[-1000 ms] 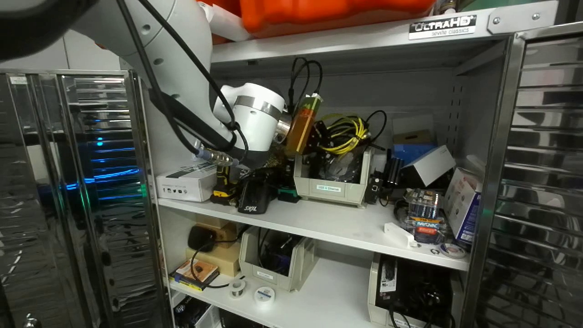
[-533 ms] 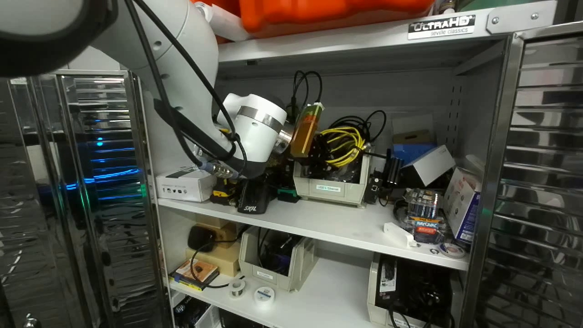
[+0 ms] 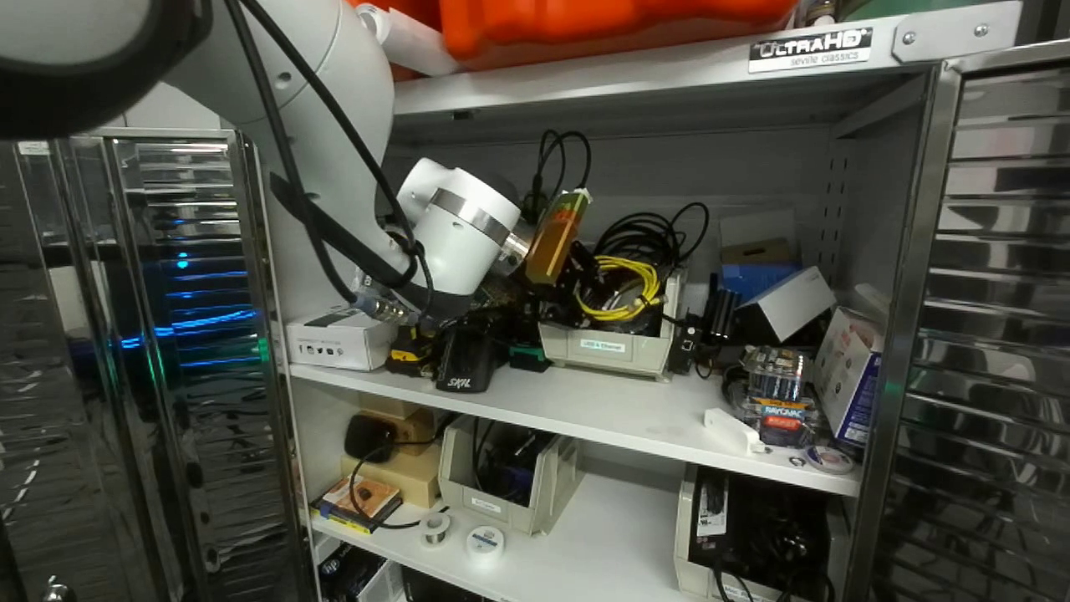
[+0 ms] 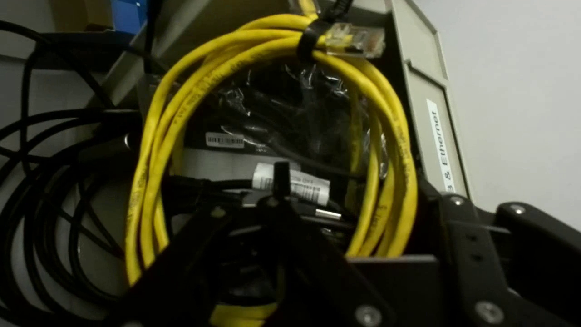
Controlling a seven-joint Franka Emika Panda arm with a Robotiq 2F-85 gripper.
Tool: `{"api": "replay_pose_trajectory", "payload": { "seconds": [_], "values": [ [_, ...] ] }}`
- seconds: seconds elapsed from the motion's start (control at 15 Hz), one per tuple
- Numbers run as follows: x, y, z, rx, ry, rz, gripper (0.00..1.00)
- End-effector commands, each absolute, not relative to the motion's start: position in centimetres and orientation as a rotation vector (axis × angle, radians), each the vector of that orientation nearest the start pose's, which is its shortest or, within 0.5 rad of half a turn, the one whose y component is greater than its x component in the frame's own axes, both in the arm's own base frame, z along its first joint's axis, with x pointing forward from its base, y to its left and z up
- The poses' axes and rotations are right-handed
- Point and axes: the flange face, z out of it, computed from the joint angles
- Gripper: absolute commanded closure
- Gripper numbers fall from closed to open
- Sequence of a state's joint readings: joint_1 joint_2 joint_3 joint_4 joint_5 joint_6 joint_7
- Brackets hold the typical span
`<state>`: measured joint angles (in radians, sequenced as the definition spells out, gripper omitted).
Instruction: Place the yellow cable on the first shelf inside the toolbox
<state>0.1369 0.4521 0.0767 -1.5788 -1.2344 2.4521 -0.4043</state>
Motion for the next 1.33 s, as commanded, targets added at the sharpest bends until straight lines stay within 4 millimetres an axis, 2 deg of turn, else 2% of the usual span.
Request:
{"api": "replay_pose_trajectory", "payload": {
  "seconds": [0.0, 0.07, 0.13, 0.4, 0.73, 1.0, 1.27],
  "values": [
    [69.4, 15.8, 43.8, 1.656, 1.491, 0.351, 0.09],
    [69.4, 15.9, 44.2, 1.67, 1.495, 0.36, 0.02],
    [69.4, 16.0, 44.8, 1.683, 1.488, 0.371, 0.0],
    [69.9, 15.9, 45.8, 1.737, 1.442, 0.408, 0.0],
    [71.3, 14.6, 46.9, 1.83, 1.326, 0.422, 0.0],
    [70.8, 13.6, 47.1, 1.947, 1.3, 0.353, 0.0],
    [69.2, 13.9, 46.7, 2.068, 1.359, 0.309, 0.0]
  ]
}}
